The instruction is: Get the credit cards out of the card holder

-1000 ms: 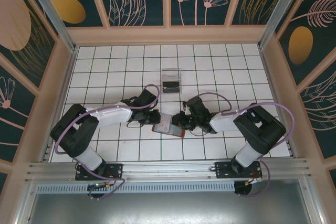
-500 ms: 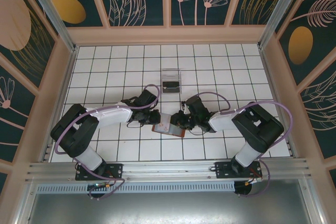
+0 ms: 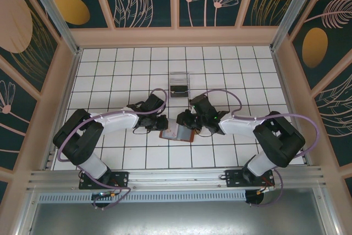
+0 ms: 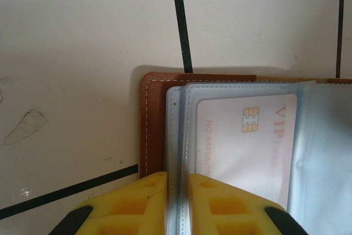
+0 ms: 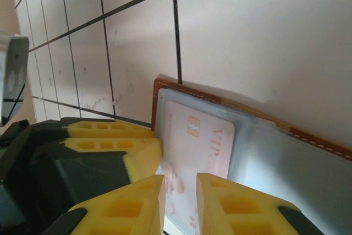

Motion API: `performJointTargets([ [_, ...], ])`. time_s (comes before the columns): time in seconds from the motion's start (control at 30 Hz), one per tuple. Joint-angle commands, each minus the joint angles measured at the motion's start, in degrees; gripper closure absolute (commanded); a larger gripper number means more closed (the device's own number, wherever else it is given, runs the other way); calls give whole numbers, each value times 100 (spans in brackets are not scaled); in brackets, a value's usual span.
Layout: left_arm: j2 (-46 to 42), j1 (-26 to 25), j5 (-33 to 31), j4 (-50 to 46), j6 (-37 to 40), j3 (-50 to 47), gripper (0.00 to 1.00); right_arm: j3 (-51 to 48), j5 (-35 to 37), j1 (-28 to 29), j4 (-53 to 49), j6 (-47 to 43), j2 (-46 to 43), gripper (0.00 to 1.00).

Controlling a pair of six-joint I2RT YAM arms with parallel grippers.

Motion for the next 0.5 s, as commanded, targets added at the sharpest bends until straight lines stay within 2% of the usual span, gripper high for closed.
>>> performJointTargets([
  [0.0,246,-60,-131,-458,-45,-132,82,163,-210,36,164,-48,117,77],
  [0.23,220,-64,-131,-455,-56,-158,82,160,-459,35,371,46,666,77],
  [0.47,202,-63,-131,-461,-55,-168,82,25,-280,9,244,8,750,77],
])
